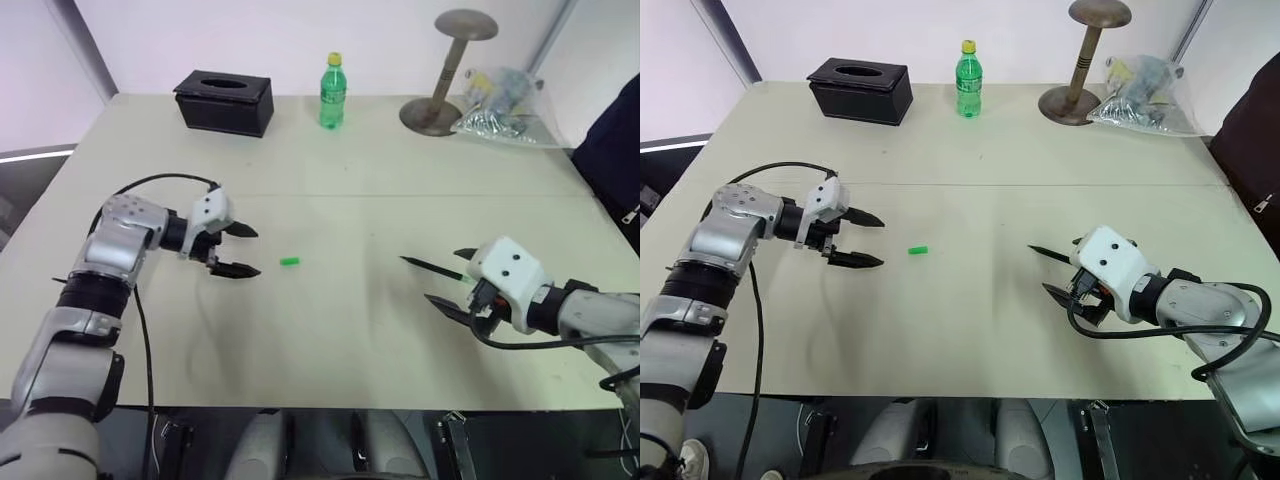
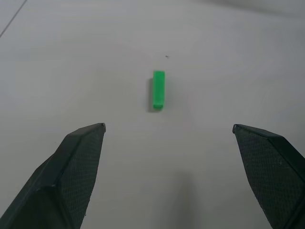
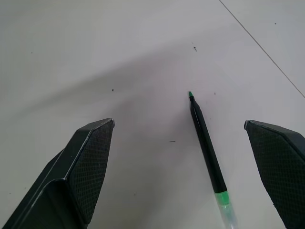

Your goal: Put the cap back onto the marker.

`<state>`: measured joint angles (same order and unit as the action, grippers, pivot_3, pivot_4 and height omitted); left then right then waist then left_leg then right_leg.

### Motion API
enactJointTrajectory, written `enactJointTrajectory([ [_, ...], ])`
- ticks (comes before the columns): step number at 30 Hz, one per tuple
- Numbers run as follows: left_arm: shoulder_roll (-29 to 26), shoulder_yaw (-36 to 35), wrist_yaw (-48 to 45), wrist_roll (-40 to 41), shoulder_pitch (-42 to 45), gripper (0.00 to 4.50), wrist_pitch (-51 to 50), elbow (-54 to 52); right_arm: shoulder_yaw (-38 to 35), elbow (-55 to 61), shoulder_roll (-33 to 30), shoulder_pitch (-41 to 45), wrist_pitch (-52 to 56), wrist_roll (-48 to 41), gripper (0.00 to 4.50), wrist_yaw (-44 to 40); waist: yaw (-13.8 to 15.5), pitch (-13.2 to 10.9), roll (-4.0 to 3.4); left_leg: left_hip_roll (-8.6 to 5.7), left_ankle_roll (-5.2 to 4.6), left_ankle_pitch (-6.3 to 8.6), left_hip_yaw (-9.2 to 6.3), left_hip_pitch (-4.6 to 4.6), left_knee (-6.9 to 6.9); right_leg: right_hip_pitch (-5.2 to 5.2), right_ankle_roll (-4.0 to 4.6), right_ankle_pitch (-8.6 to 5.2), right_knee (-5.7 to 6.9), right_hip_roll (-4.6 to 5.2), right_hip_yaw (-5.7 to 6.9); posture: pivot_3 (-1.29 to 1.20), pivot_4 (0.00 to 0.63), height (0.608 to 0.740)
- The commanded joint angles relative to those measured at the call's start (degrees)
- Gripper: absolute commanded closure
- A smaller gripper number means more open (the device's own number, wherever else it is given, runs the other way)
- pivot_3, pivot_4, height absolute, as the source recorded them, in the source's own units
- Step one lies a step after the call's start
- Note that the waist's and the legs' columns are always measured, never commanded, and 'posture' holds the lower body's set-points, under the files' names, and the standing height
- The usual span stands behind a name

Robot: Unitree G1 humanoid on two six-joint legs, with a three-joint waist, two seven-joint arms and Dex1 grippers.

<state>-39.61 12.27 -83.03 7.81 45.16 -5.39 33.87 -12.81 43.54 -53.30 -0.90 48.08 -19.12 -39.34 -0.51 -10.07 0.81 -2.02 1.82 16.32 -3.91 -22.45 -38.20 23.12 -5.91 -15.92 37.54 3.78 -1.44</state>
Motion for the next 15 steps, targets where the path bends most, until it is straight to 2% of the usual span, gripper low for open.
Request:
enactJointTrajectory([
  [1,3.69,-1.07,3.09,-0.91,1.82,0.02,4.12,4.8,-1.26,1.51,-0.29,0.41,0.06,-0.05,0.0,0.59,0.04,0.0,0.0,0.0,0.0,0.0,0.0,0.0,-0.01,0.0,0.0,0.0,0.0,0.0,0.01,0.0,0.15,0.74],
  [6,8.88,-3.1,3.81,0.19,2.89,0.02,9.36,11.51,-1.6,2.69,0.32,-0.42,0.88,-0.07,0.0,1.72,-0.09,0.0,0.02,-0.01,-0.01,0.0,0.0,-0.02,-0.02,0.02,0.0,0.0,0.0,-0.01,0.01,0.0,0.15,0.74],
  [15,10.1,-0.58,6.47,-6.76,4.64,0.02,18.9,22.28,-3.05,5.69,1.51,-3.12,2.79,-0.43,0.0,3.72,-0.09,0.02,0.03,-0.01,-0.01,0.0,0.01,-0.01,-0.02,0.02,0.0,0.0,0.02,-0.04,0.0,0.0,0.15,0.74],
])
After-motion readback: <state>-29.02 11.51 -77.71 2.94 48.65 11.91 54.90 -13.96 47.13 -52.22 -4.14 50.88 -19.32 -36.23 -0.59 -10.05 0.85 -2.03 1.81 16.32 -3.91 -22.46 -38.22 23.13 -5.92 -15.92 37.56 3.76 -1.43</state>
